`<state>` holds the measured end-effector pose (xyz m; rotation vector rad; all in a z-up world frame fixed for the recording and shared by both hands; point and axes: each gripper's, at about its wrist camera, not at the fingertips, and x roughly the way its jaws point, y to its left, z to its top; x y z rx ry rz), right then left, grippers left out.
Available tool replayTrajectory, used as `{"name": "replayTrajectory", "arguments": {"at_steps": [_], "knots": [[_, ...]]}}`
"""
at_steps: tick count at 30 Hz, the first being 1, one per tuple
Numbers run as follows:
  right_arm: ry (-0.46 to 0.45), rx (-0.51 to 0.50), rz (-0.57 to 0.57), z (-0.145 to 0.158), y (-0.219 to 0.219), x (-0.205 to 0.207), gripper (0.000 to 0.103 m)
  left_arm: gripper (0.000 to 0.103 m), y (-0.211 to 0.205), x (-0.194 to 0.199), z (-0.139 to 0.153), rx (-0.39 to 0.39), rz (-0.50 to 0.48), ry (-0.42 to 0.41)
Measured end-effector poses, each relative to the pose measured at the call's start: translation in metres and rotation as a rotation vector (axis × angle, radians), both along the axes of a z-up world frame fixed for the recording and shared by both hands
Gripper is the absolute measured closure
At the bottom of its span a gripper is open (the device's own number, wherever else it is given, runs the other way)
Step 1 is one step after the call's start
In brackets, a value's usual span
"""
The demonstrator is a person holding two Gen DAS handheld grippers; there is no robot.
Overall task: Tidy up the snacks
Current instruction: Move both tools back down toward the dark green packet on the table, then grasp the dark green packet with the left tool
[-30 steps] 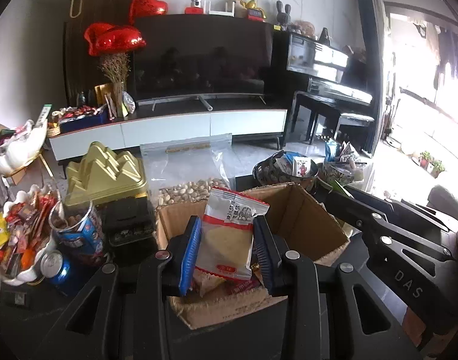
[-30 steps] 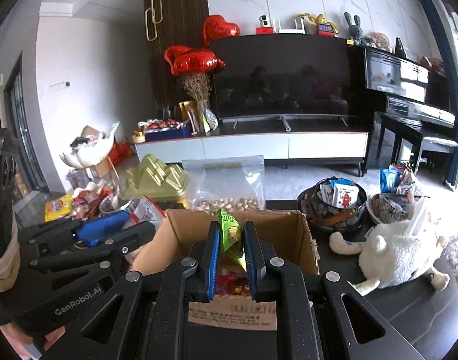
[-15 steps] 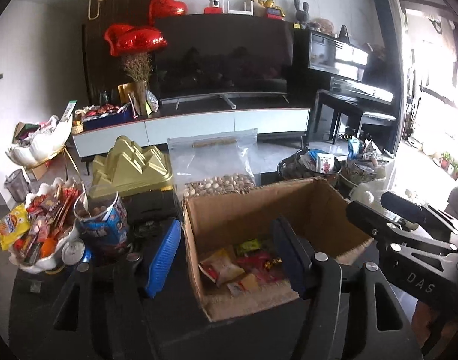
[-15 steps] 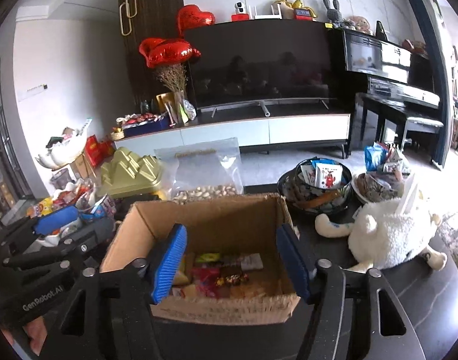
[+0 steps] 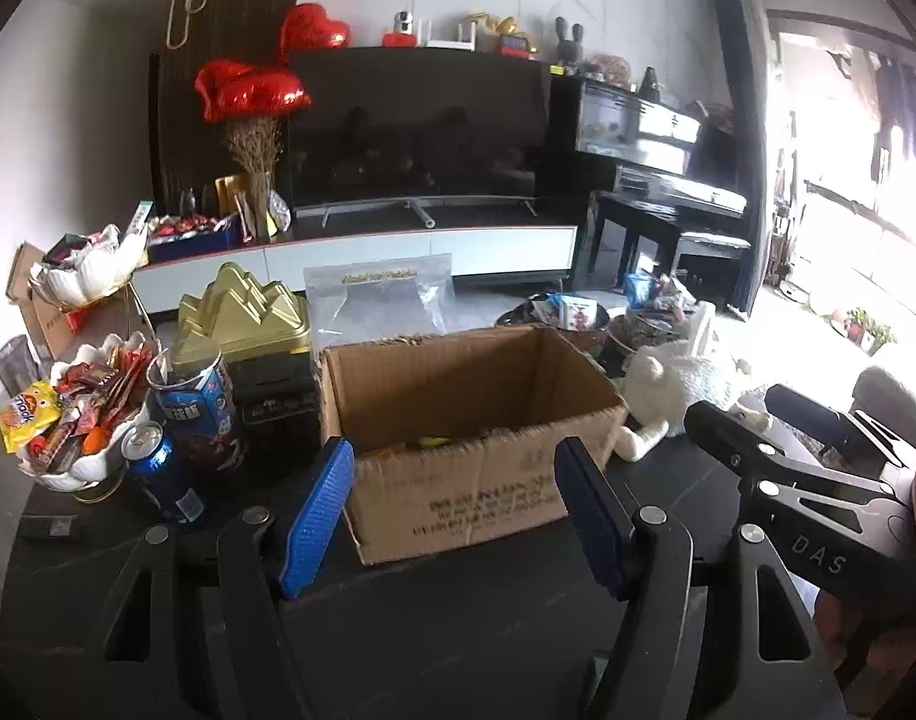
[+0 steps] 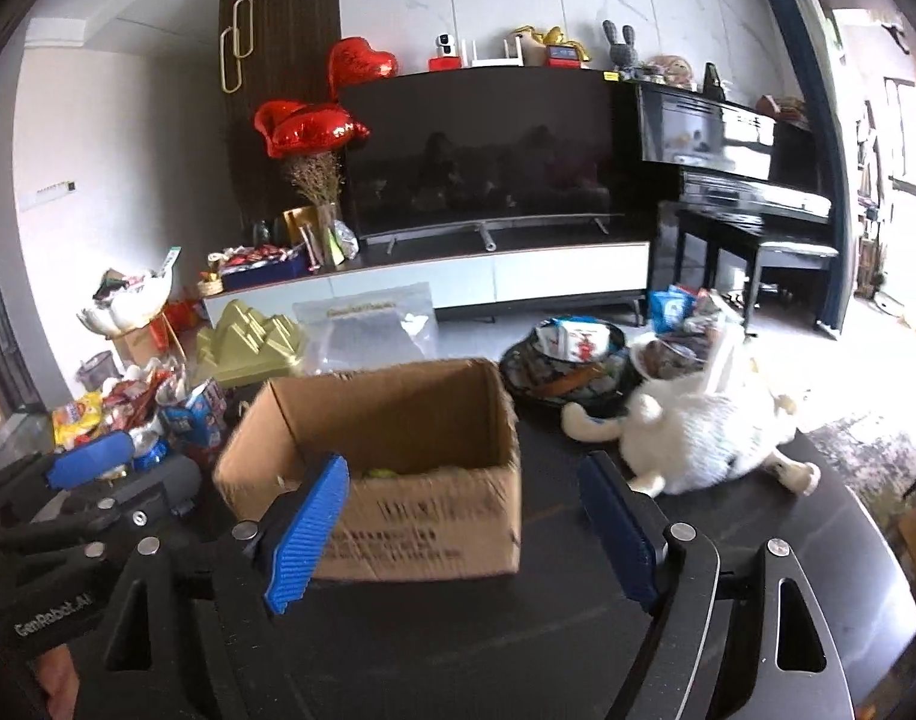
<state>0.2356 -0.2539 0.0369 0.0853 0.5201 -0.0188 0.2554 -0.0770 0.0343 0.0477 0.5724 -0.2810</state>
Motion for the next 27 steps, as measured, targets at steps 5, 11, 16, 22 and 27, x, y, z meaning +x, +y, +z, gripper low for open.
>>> {"name": "replayTrajectory", "arguments": {"at_steps": [5, 11, 16, 22, 27], "knots": [[0.034, -0.004, -0.013, -0.013, -0.014, -0.034, 0.023, 0.033, -0.019, -0.031, -0.009, 0.034, -0.044, -0.014], [0.088, -0.009, -0.048, -0.042, -0.036, -0.068, 0.023, 0.033, -0.044, -0.056, -0.034, 0.06, -0.12, 0.039], [0.127, -0.027, -0.061, -0.066, -0.049, -0.095, 0.023, 0.033, -0.067, -0.072, -0.054, 0.108, -0.186, 0.063], [0.182, -0.03, -0.099, -0.095, -0.068, -0.116, 0.023, 0.033, -0.091, -0.079, -0.091, 0.129, -0.255, 0.176], [0.215, -0.027, -0.13, -0.114, -0.075, -0.128, 0.023, 0.034, -0.104, -0.079, -0.124, 0.143, -0.297, 0.283]]}}
